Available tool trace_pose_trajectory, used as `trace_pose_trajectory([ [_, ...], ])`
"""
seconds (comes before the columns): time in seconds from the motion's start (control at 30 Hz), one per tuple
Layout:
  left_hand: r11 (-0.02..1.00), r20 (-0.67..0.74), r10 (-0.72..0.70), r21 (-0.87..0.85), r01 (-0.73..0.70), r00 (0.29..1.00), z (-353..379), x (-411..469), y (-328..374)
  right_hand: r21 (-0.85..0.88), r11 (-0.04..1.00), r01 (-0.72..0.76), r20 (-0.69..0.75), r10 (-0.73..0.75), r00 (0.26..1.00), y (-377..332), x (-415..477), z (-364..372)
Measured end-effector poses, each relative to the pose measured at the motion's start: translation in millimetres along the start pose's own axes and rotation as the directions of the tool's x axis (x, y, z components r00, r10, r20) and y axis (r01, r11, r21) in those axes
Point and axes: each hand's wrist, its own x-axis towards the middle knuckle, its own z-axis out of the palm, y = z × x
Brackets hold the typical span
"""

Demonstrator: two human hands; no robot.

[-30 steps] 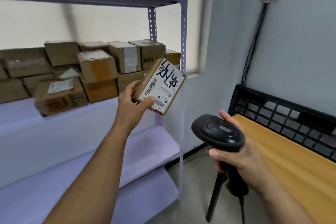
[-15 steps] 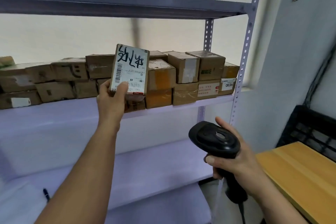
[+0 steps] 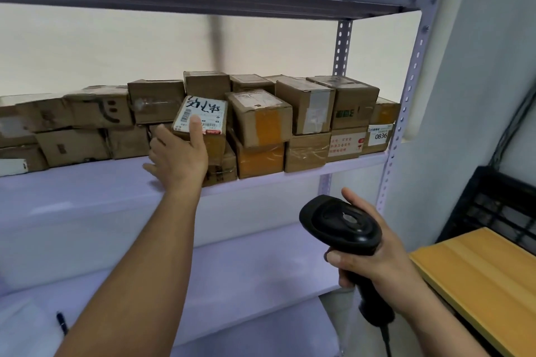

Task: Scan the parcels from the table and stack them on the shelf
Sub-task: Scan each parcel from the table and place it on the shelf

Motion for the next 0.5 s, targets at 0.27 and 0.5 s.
trace_pose_trajectory([
  [0.27, 0.967, 0.129, 0.237, -0.131, -0.22, 0.963, 12, 0, -15, -0.013, 1.0, 0.004, -0.014, -0.005, 1.0, 3, 7, -3],
  [0.5, 0.967, 0.228, 0.19, -0.21, -0.143, 0.955, 7, 5, -16, 0.004, 1.0, 0.006, -0.043, -0.005, 0.999, 7, -2, -15],
])
